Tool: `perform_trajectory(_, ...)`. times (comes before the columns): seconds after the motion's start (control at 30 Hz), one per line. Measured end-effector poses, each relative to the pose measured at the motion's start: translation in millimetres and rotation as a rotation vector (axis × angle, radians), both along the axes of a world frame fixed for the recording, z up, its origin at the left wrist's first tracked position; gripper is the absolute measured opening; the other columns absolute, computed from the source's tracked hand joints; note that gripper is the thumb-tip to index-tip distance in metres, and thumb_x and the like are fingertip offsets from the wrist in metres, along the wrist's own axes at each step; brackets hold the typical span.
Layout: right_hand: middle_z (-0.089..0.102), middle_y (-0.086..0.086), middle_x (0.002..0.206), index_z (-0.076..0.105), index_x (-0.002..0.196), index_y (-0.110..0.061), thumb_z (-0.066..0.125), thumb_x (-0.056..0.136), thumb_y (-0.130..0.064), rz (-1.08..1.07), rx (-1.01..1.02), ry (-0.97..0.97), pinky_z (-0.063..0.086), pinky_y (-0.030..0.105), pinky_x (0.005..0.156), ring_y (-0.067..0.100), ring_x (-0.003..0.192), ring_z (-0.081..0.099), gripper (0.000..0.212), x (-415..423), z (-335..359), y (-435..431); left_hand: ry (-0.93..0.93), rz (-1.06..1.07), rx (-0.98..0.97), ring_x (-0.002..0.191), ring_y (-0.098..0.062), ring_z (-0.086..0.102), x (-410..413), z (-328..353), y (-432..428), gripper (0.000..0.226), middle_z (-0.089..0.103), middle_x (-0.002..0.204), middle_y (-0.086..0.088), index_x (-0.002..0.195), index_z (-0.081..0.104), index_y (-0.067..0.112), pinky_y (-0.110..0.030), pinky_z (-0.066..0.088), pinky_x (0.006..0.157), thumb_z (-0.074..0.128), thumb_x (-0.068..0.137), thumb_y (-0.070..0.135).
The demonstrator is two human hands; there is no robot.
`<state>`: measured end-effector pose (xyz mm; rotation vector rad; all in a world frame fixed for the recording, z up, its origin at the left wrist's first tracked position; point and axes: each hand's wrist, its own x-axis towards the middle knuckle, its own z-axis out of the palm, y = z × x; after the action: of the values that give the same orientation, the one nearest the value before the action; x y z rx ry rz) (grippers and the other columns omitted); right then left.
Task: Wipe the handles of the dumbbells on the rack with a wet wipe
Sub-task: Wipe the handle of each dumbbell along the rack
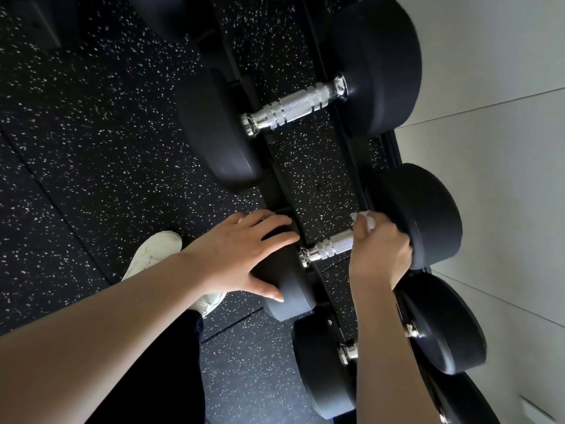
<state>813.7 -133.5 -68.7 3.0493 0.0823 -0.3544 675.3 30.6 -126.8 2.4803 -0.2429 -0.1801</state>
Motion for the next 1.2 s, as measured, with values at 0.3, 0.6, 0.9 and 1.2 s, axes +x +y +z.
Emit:
perform_trajectory(0.3, 0.063, 0.018, 0.056, 0.063, 0.095, -0.002, 0.062, 0.089, -0.019, 0.064, 0.220, -0.288, 0.046, 0.032, 0.041, 0.032, 0.046, 0.061, 0.018, -15.6, -16.2, -11.5, 0.031, -0.026, 0.027, 0.122, -0.022, 0.042, 0.7, 3.0, 1.4, 0.086, 0.045, 0.140, 0.001, 0.136, 0.041, 0.026, -0.041, 0.051, 0.087, 0.035, 0.070, 0.081)
perform_trajectory(0.6, 0.050, 0.003, 0.044, 0.038, 0.101, -0.007, 0.051, 0.096, -0.016, 0.017, 0.380, -0.285, 0.029, 0.015, 0.033, 0.021, 0.030, 0.045, 0.017, -34.5, -21.3, -25.8, 0.087, -0.085, 0.090, 0.123, -0.026, 0.048, 2.9, 11.8, 2.6, 0.088, 0.042, 0.143, 0.000, 0.139, 0.040, 0.022, -0.041, 0.050, 0.088, 0.035, 0.073, 0.079)
perform_trajectory(0.9, 0.047, -0.010, 0.055, 0.040, 0.100, -0.002, 0.043, 0.097, -0.012, -0.242, 0.678, -0.125, 0.042, 0.017, 0.035, 0.008, 0.043, 0.052, 0.011, -54.3, -8.5, -37.4, 0.121, -0.160, 0.259, 0.117, -0.027, 0.054, 7.9, 29.5, 1.5, 0.091, 0.046, 0.142, -0.005, 0.139, 0.044, 0.014, -0.043, 0.052, 0.083, 0.026, 0.078, 0.079)
perform_trajectory(1.2, 0.053, -0.003, 0.056, 0.038, 0.100, -0.008, 0.043, 0.096, -0.018, -0.047, 0.739, -0.041, 0.047, 0.020, 0.040, 0.010, 0.045, 0.056, 0.012, -57.7, 40.9, -11.1, 0.038, -0.146, 0.429, 0.113, -0.031, 0.059, 34.5, 80.3, 31.3, 0.081, 0.058, 0.129, -0.009, 0.128, 0.059, 0.010, -0.044, 0.053, 0.081, 0.029, 0.080, 0.068)
